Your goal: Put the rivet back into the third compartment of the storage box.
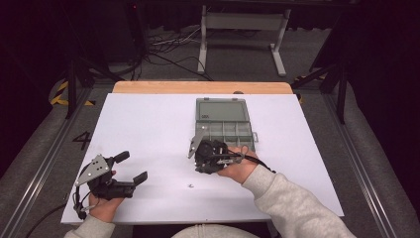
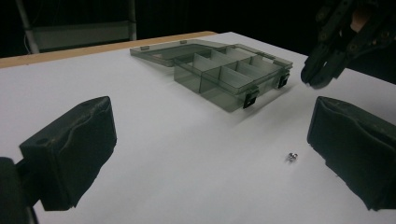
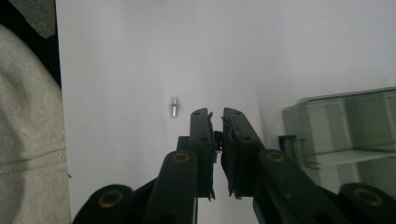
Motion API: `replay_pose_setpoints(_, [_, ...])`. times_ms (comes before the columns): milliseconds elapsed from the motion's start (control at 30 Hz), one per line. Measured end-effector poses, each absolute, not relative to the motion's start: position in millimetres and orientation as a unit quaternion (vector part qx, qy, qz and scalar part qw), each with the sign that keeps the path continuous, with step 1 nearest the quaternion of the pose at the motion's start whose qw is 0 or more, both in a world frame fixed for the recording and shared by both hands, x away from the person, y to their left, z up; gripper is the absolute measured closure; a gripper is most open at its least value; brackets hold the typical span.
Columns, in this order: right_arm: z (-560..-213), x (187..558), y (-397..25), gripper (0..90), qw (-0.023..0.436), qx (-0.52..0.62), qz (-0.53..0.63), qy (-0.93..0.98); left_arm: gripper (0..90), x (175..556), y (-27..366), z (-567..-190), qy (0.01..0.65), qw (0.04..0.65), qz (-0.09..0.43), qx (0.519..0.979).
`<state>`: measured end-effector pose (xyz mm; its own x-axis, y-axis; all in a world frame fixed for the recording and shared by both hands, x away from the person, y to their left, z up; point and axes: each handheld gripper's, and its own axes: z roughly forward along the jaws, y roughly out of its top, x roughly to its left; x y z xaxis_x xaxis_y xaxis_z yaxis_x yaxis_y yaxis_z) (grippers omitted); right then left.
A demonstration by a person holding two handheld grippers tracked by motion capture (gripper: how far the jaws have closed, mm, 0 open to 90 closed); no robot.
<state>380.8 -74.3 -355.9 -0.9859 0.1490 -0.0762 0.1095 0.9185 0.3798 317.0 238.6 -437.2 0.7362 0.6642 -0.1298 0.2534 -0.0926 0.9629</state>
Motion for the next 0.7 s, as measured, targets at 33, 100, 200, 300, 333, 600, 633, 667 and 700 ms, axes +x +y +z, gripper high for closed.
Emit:
replay_pose_setpoints(33, [-351.2, 382.0, -75.4, 82.3, 0.056, 0.066, 0.190, 0.978, 2.1, 316.9, 238.5, -437.4, 0.320, 0.593, 0.173, 0.718])
replay_pose_setpoints(100, [-342.4, 384.3, -77.2, 82.4, 0.065, 0.068, 0.190, 0.977, 2.1, 317.1, 238.9, -437.6, 0.320, 0.593, 0.174, 0.719])
replay_pose_setpoints(200, [-328.8, 390.0, -80.0, 82.4, 0.077, 0.073, 0.197, 0.975, 2.1, 316.6, 239.8, -437.2, 0.321, 0.593, 0.173, 0.718])
replay_pose_setpoints(300, [-320.9, 397.6, -83.2, 82.4, 0.088, 0.081, 0.201, 0.972, 2.0, 316.2, 239.1, -437.1, 0.321, 0.592, 0.174, 0.718])
replay_pose_setpoints(333, [-319.0, 399.3, -84.3, 82.4, 0.088, 0.086, 0.202, 0.972, 2.0, 316.3, 238.8, -436.8, 0.319, 0.592, 0.175, 0.719])
replay_pose_setpoints(600, [-296.3, 422.7, -100.9, 82.4, 0.115, 0.114, 0.212, 0.964, 2.0, 316.7, 238.0, -436.5, 0.316, 0.589, 0.177, 0.722])
replay_pose_setpoints(633, [-294.1, 425.5, -102.9, 82.4, 0.118, 0.119, 0.213, 0.963, 2.0, 316.7, 238.0, -436.6, 0.316, 0.590, 0.178, 0.721])
replay_pose_setpoints(667, [-292.4, 428.7, -105.3, 82.4, 0.118, 0.124, 0.215, 0.961, 2.0, 316.7, 238.1, -436.4, 0.316, 0.589, 0.177, 0.723])
replay_pose_setpoints(700, [-292.4, 428.7, -105.3, 82.4, 0.118, 0.124, 0.215, 0.961, 2.0, 316.6, 237.8, -436.5, 0.316, 0.589, 0.177, 0.722])
